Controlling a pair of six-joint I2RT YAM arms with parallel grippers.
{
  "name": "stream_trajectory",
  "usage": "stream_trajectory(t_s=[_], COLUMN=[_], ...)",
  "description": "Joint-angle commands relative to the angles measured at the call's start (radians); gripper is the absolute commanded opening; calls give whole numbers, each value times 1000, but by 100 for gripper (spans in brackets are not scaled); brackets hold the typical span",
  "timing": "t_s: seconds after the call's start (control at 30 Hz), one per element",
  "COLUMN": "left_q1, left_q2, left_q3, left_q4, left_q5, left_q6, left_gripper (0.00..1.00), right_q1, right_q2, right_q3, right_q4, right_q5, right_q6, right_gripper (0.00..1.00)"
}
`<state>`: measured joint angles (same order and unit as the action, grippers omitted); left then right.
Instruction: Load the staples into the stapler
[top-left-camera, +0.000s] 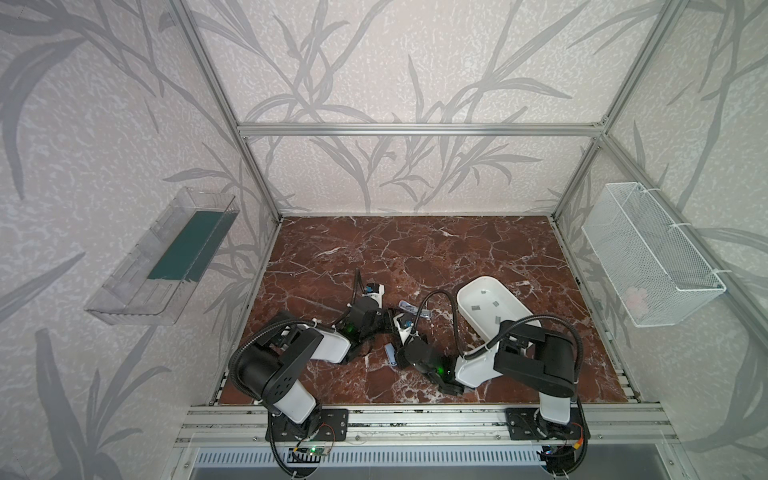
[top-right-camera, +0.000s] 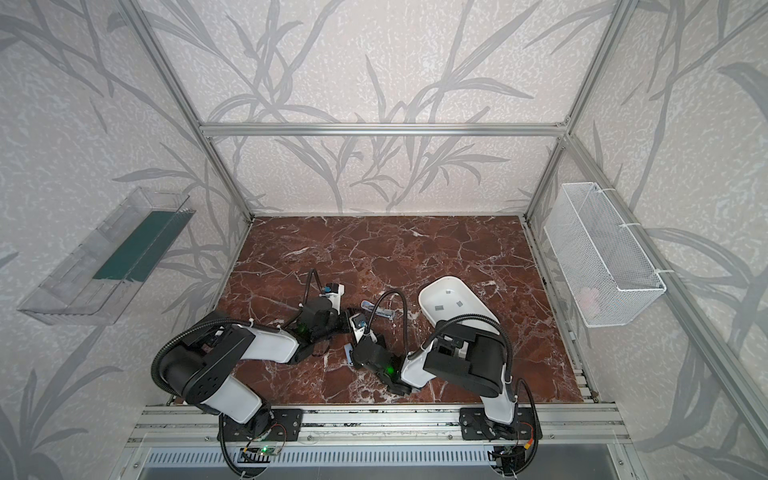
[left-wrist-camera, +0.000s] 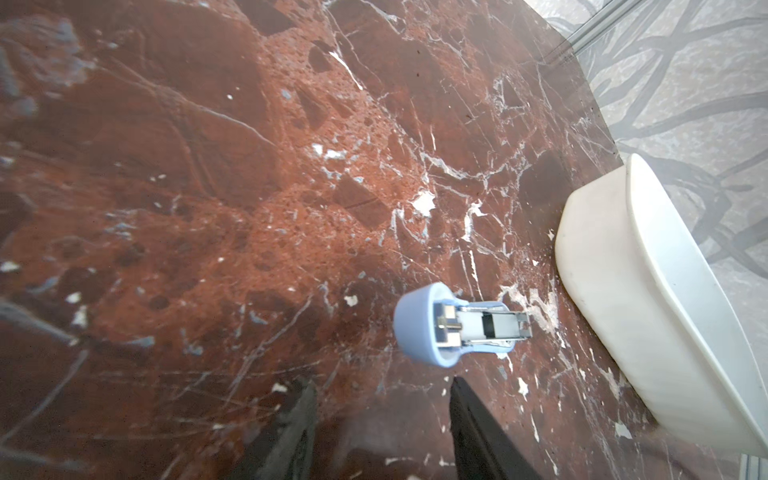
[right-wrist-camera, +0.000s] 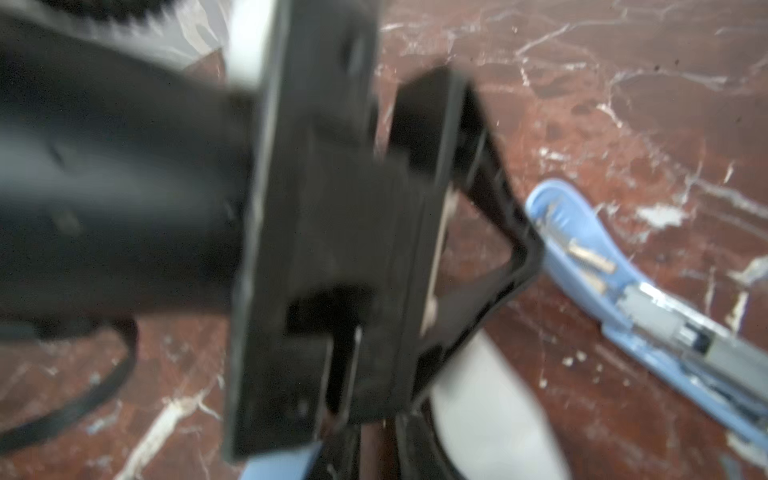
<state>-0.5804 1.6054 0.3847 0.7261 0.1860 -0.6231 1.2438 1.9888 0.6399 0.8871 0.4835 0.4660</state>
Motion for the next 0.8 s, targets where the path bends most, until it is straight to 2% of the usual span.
stream_trajectory(t_s=[0.0,0.13,0.33,0.43,0.6,0.7,0.77], left_q1=[-15,-24,-24,-13,17,17,16], left_q2=[17,17,-35,-83,-188,-234,-253], left_q3=[27,33,52,42,62,63,66], left_q4=[7,4,-73,-85,-181,-199,-214], left_q5=[9,3,-48,-89,-113,-115,-117], left_q6=[15,24,44,50,69,84,87], left_gripper=[54,54,54,54,54,54,55], right_q1=[12,22,22,20,7,-53,-111], right_q2=[86,131,-22,-174,-439,-532,-557], right_q3=[-70,-123,-111,-79,-13,-2,-9], right_q4=[-19,141,96,-37,-373,-519,-571], right_q5=[20,30,3,-21,59,60,22], right_q6=[62,53,-57,-98,-120,-69,-26], right_gripper=[18,19,23,26,30,30,29])
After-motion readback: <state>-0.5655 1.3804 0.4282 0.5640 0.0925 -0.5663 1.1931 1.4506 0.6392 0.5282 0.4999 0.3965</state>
